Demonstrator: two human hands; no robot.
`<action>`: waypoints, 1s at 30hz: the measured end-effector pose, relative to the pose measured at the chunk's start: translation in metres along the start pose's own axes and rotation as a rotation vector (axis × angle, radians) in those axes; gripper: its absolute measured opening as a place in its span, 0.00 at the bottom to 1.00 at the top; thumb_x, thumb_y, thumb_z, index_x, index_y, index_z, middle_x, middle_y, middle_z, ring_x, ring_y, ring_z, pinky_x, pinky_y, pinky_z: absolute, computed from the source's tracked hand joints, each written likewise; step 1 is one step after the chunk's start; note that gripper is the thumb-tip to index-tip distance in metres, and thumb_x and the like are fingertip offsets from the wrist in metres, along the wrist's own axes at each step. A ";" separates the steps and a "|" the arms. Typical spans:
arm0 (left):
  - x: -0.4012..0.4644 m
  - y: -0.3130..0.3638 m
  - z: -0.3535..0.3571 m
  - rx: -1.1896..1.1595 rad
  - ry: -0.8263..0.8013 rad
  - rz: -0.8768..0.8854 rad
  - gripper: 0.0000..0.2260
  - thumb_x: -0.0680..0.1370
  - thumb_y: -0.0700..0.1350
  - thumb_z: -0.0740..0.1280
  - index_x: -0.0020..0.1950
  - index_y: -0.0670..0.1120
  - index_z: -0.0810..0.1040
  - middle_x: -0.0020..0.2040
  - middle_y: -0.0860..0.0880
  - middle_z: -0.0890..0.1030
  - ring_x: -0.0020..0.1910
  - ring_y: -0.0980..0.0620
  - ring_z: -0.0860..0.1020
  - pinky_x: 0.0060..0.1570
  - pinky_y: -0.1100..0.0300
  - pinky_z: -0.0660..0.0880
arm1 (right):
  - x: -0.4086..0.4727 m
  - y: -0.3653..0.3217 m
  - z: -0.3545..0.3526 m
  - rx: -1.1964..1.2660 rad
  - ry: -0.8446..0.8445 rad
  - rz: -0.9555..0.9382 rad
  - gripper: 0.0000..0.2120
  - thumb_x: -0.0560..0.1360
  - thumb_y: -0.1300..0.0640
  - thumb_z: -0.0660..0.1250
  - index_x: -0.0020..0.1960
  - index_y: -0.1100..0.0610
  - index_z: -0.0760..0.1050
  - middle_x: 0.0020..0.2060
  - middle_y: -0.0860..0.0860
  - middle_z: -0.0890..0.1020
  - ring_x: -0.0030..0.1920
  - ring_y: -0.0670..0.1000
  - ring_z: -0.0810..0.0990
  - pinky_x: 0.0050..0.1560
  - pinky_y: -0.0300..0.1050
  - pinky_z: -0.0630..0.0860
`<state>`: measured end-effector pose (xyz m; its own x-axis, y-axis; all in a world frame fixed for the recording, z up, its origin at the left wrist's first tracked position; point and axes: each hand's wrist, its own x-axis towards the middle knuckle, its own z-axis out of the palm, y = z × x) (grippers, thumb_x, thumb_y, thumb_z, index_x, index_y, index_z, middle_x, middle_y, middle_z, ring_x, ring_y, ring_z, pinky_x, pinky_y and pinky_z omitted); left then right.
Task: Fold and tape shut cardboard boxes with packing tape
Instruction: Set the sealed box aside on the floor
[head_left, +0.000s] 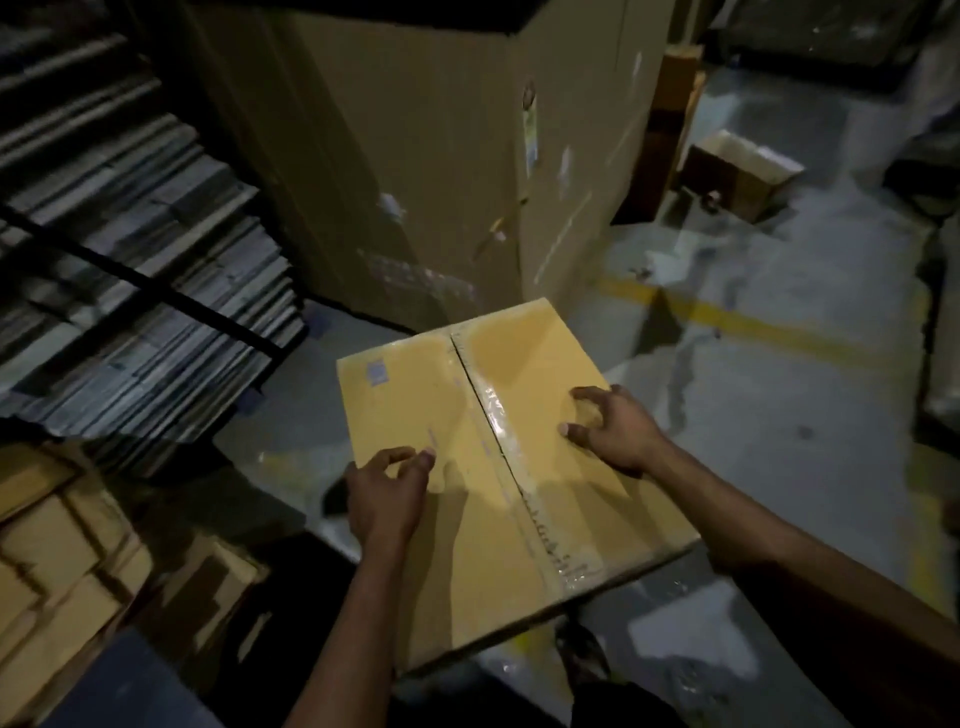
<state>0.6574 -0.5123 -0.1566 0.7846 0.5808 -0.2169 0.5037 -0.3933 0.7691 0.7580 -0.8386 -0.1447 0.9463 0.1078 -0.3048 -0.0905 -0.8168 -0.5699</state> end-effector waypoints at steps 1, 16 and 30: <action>0.012 0.005 0.012 0.028 -0.010 -0.007 0.21 0.67 0.73 0.72 0.51 0.62 0.86 0.61 0.47 0.77 0.59 0.40 0.81 0.61 0.43 0.81 | 0.015 0.009 0.006 -0.007 -0.008 0.012 0.37 0.73 0.29 0.72 0.78 0.42 0.71 0.68 0.56 0.74 0.63 0.61 0.81 0.67 0.55 0.78; 0.155 -0.043 0.147 0.371 -0.140 0.077 0.36 0.70 0.73 0.70 0.77 0.64 0.71 0.78 0.39 0.66 0.75 0.31 0.69 0.73 0.40 0.72 | 0.184 0.079 0.085 -0.326 -0.028 -0.017 0.42 0.72 0.19 0.52 0.83 0.33 0.53 0.84 0.61 0.50 0.77 0.73 0.62 0.73 0.68 0.71; 0.110 -0.100 0.145 0.644 -0.233 0.179 0.41 0.79 0.77 0.51 0.88 0.65 0.44 0.87 0.34 0.38 0.87 0.31 0.50 0.79 0.35 0.65 | 0.132 0.081 0.101 -0.435 -0.025 -0.032 0.36 0.83 0.30 0.54 0.85 0.36 0.45 0.85 0.63 0.42 0.83 0.69 0.50 0.76 0.72 0.65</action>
<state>0.7460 -0.5131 -0.3445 0.8960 0.3286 -0.2986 0.4170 -0.8535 0.3123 0.8446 -0.8331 -0.3085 0.9382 0.1461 -0.3137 0.0829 -0.9750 -0.2063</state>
